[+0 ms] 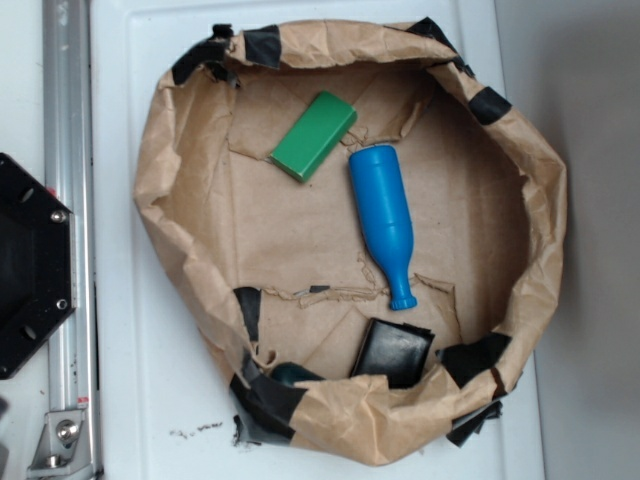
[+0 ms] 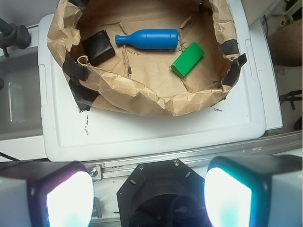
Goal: Grab the green block.
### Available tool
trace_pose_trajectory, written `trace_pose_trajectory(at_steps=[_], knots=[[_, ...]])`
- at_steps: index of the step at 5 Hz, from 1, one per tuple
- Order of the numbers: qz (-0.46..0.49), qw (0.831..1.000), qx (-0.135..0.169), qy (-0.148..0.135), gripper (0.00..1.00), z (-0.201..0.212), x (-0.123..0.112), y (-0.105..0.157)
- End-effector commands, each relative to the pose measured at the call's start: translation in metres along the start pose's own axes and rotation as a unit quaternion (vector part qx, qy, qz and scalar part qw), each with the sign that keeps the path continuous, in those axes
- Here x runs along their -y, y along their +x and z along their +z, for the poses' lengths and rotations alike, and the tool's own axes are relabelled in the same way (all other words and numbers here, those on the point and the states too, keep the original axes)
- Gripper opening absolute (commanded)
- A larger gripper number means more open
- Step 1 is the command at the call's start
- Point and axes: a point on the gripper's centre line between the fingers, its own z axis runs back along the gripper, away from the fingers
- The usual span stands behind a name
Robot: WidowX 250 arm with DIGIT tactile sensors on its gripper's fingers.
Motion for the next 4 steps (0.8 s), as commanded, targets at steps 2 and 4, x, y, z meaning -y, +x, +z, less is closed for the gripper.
trace_pose_trajectory(at_steps=[2,4], knots=[[0.050,0.998,0.038,-0.007,1.00,-0.029,-0.010,0.034],[0.164,0.982,0.085,-0.040,1.00,-0.083,-0.024,0.090]])
